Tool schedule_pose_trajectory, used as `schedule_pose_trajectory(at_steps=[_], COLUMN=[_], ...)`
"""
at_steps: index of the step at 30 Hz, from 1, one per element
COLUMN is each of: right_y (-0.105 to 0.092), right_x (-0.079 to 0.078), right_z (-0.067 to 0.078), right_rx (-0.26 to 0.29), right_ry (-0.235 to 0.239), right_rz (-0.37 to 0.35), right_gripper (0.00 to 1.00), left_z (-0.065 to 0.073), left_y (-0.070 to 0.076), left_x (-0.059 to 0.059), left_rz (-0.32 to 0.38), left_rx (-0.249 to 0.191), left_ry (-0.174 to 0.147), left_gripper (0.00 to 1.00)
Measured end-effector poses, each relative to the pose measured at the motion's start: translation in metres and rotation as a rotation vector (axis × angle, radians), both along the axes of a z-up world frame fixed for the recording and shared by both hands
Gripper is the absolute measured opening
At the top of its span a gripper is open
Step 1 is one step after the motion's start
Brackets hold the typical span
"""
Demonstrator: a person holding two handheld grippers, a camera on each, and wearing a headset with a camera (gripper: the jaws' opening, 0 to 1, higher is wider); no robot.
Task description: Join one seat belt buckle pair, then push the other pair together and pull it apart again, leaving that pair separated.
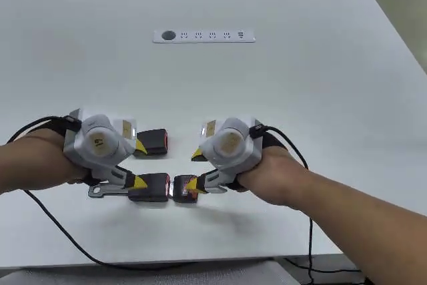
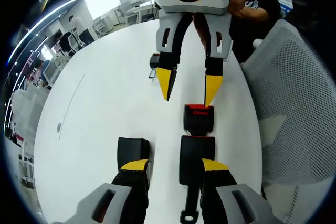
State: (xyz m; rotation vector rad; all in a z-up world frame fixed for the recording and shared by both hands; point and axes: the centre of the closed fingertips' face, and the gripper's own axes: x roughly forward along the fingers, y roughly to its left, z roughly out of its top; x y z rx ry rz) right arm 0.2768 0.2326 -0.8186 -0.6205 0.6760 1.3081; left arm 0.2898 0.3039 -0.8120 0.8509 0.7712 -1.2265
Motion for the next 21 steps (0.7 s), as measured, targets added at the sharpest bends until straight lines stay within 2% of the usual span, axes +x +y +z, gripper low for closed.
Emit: schedule_pose_trajectory(at_steps=[5,6,7,9,11,14,17,21], right_y=[-0.025,-0.030,-0.037,-0.049,-0.058,-0.079,-0.096,-0.112], right_x=[0.018,0.022,0.027,0.034,0.041,0.051,0.055,0.058], right_z=[0.000,0.000,0.000,0.001,0.003,0.001,-0.006,-0.013], right_rx=[-0.022,-0.026,-0.031,-0.054,-0.056,-0.088,-0.105,-0.122], right_ry=[-0.018,-0.021,-0.031,-0.050,-0.049,-0.056,-0.026,-0.016], right_rz=[-0.014,-0.019,-0.021,-0.025,-0.047,-0.062,-0.080,-0.093], right_gripper=[0.33,0.33,0.33,0.32,0.32,0.32,0.31,0.31], left_z=[0.004,0.004,0.004,0.002,-0.001,-0.008,-0.014,-0.019], left_y=[0.001,0.001,0.002,0.003,0.003,0.004,0.005,0.009], left_x=[0.019,0.028,0.037,0.042,0.044,0.047,0.053,0.057], left_rz=[0.003,0.008,0.010,0.008,-0.004,-0.013,-0.007,0.005], left_rx=[0.002,0.002,0.010,0.015,0.022,0.037,0.043,0.050], left_ry=[-0.010,-0.022,-0.049,-0.042,-0.034,-0.009,-0.001,0.012], left_gripper=[0.41,0.42,0.45,0.46,0.46,0.45,0.44,0.44])
